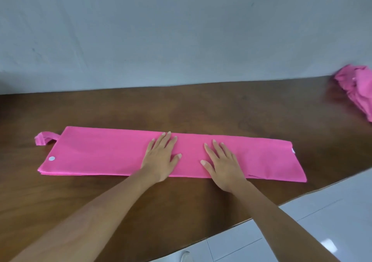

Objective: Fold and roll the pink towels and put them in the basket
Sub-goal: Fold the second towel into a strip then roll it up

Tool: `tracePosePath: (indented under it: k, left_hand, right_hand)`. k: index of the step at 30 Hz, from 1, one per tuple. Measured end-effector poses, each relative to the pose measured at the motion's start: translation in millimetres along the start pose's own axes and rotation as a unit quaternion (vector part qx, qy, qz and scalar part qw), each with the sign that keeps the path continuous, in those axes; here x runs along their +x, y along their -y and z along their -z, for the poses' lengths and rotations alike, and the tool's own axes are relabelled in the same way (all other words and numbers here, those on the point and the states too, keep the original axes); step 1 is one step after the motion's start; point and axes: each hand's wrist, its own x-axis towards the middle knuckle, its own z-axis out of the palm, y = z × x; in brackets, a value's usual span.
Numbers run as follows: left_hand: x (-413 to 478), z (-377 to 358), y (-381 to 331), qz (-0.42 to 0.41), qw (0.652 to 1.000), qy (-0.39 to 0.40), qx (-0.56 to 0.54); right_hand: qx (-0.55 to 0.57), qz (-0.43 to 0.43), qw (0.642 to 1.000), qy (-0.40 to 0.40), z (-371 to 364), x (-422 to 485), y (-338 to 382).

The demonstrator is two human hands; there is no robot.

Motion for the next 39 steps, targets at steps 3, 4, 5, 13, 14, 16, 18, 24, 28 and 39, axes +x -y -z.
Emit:
tracePosePath:
  k: [3,4,5,13,14,16,18,24,28,39]
  left_hand:
    - [16.5,-15.0,-42.6,-0.026,0.999,0.009,0.018]
    - [22.2,-18.7,-54.1,-0.029,0.999,0.010,0.023]
    - [27.9,-21.7,-63.6,-0.029,0.999,0.010,0.025]
    - [35.6,-36.0,-73.2,-0.014,0.997,-0.006,0.073]
    - [35.7,-36.9,-72.3,-0.014,0.997,-0.009,0.075]
    - [36.0,-37.6,-72.6,-0.016,0.997,-0.015,0.075]
    - [35.7,-38.2,-73.3,-0.013,0.997,-0.018,0.078]
    - [34.0,-37.2,-73.4,-0.011,0.996,-0.020,0.081]
    - [34.0,-38.5,-74.2,-0.006,0.996,-0.018,0.090]
    - [32.2,-40.2,-75.9,0.001,0.995,-0.025,0.100]
  right_hand:
    - [-0.009,0.014,1.000,-0.012,-3.2,-0.7,-16.4]
    - [-0.015,0.018,1.000,-0.016,-4.8,-0.5,-22.4]
    - [-0.020,0.022,0.999,-0.019,-6.0,-0.1,-28.6]
    - [-0.027,0.068,0.997,-0.035,-3.5,1.7,-113.0]
    - [-0.029,0.076,0.996,-0.035,-2.8,2.5,-126.2]
    - [-0.022,0.089,0.995,-0.035,-0.3,3.8,-153.2]
    - [-0.022,0.098,0.994,-0.036,3.8,3.3,-181.9]
    - [-0.035,0.115,0.993,-0.018,16.9,10.9,-252.3]
    - [-0.046,0.147,0.988,-0.015,26.5,21.8,-277.8]
    - [0.156,-0.075,0.961,-0.218,22.9,-21.3,-296.9]
